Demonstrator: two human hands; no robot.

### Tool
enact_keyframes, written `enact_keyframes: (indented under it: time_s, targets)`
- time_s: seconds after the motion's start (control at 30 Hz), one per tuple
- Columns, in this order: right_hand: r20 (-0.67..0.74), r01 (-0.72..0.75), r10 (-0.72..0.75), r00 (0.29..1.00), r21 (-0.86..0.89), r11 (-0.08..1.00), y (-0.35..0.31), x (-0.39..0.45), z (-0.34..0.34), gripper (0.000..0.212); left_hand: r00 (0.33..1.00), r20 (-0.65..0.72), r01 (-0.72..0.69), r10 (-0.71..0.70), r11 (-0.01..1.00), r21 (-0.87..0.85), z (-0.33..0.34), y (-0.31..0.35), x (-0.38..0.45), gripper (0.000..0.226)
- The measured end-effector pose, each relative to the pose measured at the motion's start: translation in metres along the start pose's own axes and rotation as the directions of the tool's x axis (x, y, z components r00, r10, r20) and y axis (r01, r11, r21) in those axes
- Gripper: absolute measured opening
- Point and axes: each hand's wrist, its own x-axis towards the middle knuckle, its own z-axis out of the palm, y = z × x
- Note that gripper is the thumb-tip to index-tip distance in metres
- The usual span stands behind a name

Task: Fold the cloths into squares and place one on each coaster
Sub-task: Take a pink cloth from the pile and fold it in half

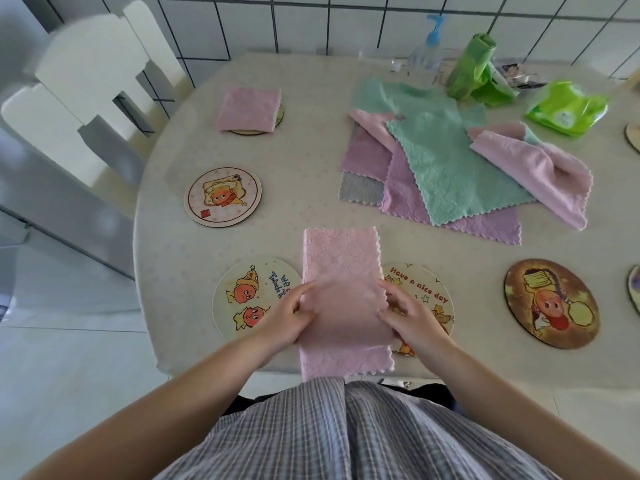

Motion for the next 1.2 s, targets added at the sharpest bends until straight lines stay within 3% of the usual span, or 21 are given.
enact_keyframes:
  time_s: [0.2, 0.3, 0.47, 0.6, 0.67, 0.7, 0.77, 0.83, 0.9, 1.0, 1.07, 1.1, 1.2]
  targets:
    - [-0.023, 0.047, -0.046, 0.999, 0.015, 0.999, 0.016, -0.026, 0.013, 0.054, 1.000, 0.026, 0.004, 0.000, 0.990, -0.143, 0.004, -0.026, -0.020, 0.054]
    - [-0.029, 0.097, -0.098, 0.995, -0.040, 0.994, 0.024, -0.033, 0.022, 0.054, 0.999, 0.034, 0.029, -0.022, 0.978, -0.207, 0.005, -0.036, -0.026, 0.049]
    - [-0.054, 0.107, -0.114, 0.992, -0.117, 0.987, 0.032, -0.036, 0.024, 0.035, 0.993, -0.012, 0.109, -0.117, 0.952, -0.285, 0.004, -0.037, -0.031, 0.030]
    - [-0.042, -0.146, 0.161, 0.986, 0.235, 0.961, 0.022, -0.037, 0.019, 0.037, 0.987, -0.018, 0.147, -0.162, 0.935, -0.322, 0.002, -0.034, -0.029, 0.032]
    - [0.037, -0.252, 0.257, 0.966, 0.362, 0.897, 0.018, -0.037, 0.016, 0.035, 0.996, -0.025, 0.079, -0.088, 0.966, -0.246, 0.003, -0.033, -0.029, 0.030]
    - [0.045, -0.259, 0.259, 0.965, 0.331, 0.908, 0.018, -0.036, 0.015, 0.035, 0.998, -0.051, 0.021, -0.028, 0.991, -0.131, 0.002, -0.035, -0.028, 0.030]
    - [-0.009, -0.172, 0.174, 0.985, 0.116, 0.978, 0.016, -0.035, 0.015, 0.034, 0.990, -0.086, -0.098, 0.111, 0.985, 0.141, 0.000, -0.039, -0.026, 0.035]
    - [-0.052, -0.060, 0.055, 0.997, -0.102, 0.993, 0.017, -0.032, 0.014, 0.030, 0.977, -0.092, -0.156, 0.191, 0.941, 0.301, 0.000, -0.041, -0.026, 0.038]
    - [-0.070, 0.018, -0.034, 0.997, -0.207, 0.978, 0.017, -0.029, 0.013, 0.025, 0.959, -0.117, -0.188, 0.259, 0.886, 0.424, 0.001, -0.039, -0.027, 0.028]
    - [-0.127, 0.110, -0.157, 0.979, -0.315, 0.943, 0.013, -0.025, 0.009, 0.023, 0.928, -0.173, -0.211, 0.330, 0.850, 0.483, 0.000, -0.031, -0.023, 0.016]
    - [-0.172, 0.087, -0.159, 0.972, -0.363, 0.928, 0.003, -0.020, 0.006, 0.013, 0.878, -0.172, -0.312, 0.448, 0.805, 0.505, -0.002, -0.026, -0.017, 0.019]
    - [-0.195, 0.058, -0.140, 0.971, -0.374, 0.926, 0.000, -0.016, 0.004, 0.019, 0.853, -0.144, -0.360, 0.501, 0.766, 0.532, -0.002, -0.024, -0.014, 0.025]
    - [-0.243, 0.067, -0.155, 0.958, -0.335, 0.940, -0.007, -0.003, 0.002, 0.017, 0.845, -0.124, -0.396, 0.520, 0.765, 0.507, -0.004, -0.009, -0.005, 0.029]
